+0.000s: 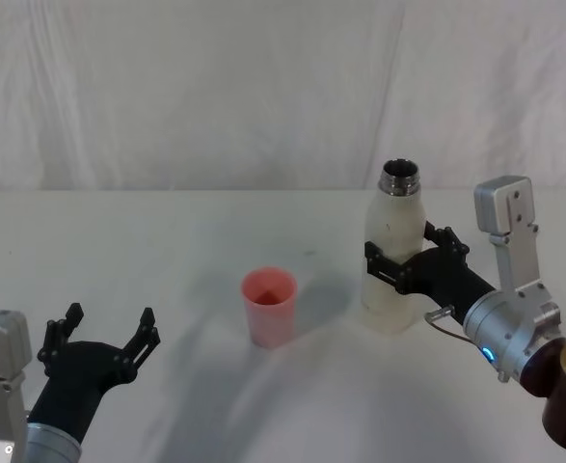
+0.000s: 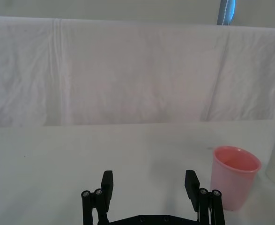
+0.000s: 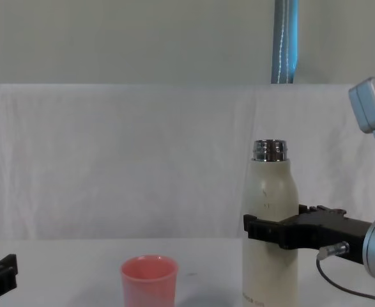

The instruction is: Grasp the thermos with one hand and pour water into the cup lid.

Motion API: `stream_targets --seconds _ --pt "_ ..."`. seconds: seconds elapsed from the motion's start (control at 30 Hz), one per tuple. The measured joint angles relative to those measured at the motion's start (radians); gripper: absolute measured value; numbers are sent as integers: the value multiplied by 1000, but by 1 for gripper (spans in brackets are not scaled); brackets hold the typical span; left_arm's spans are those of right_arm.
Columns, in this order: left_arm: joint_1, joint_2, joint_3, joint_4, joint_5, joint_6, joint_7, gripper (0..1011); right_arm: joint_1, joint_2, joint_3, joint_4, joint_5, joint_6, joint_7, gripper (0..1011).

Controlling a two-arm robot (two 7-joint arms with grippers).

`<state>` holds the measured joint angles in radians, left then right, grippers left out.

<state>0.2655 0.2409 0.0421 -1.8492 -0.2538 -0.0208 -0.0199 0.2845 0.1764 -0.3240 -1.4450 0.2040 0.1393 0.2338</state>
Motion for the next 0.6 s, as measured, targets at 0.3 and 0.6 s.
stream_targets --seconds 0.3,0.6 --pt "0 0 0 0 0 0 0 1001 1 -16 8 12 -9 -5 -18 1001" --pt "0 0 0 0 0 0 0 1001 1 -15 7 12 -9 -5 -18 1001"
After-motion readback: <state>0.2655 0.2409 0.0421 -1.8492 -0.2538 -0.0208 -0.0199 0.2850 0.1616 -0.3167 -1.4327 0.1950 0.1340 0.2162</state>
